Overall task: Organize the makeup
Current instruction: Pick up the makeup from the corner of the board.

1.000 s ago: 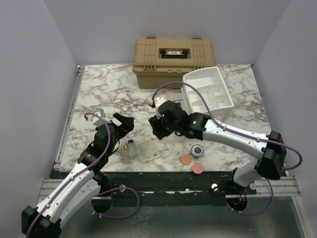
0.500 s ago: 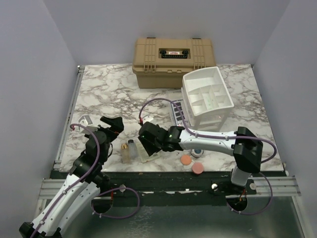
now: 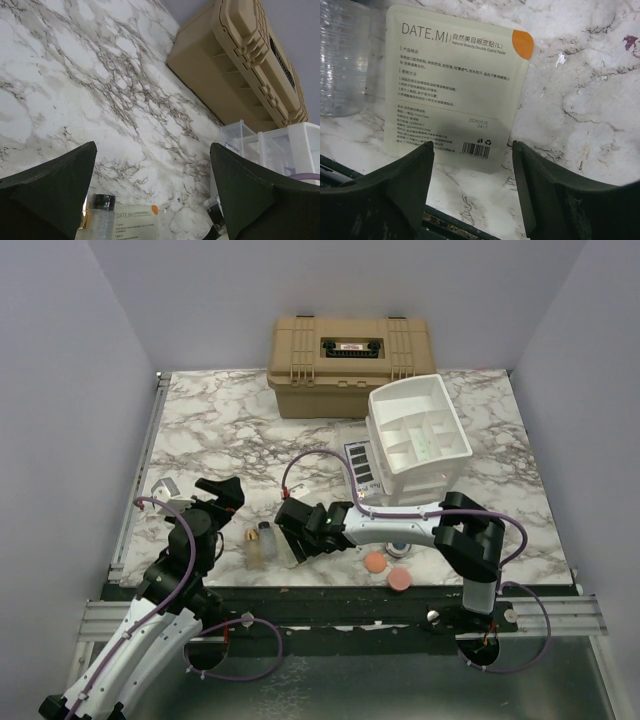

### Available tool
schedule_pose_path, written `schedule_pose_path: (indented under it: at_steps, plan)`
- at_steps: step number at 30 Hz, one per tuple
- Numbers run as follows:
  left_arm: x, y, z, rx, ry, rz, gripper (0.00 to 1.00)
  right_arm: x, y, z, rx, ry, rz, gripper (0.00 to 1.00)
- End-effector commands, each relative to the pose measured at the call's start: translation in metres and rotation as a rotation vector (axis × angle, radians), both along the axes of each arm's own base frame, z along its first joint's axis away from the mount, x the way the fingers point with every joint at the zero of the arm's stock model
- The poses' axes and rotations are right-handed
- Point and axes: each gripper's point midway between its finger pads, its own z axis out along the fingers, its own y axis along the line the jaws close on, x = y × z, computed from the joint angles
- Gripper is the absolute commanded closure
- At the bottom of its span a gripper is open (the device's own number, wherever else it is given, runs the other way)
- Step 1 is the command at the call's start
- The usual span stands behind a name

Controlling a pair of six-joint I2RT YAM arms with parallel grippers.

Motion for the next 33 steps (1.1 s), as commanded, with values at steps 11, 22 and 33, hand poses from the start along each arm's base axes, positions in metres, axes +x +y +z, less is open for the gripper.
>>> schedule_pose_path:
  at_steps: [11,22,33]
  plan:
    - [-0.002,0.009,-0.005,-0.001,0.006,0.047,0.03,-0.010,-0.017,-0.048,-0.072,0.054,-0.010,0.37]
    - [-0.003,0.009,-0.005,-0.015,0.005,0.044,0.03,-0.004,-0.031,-0.051,-0.114,0.007,-0.032,0.87]
    - [0.001,-0.006,-0.013,0.004,0.053,-0.021,0.03,0.002,-0.026,-0.027,-0.043,-0.043,-0.023,0.99]
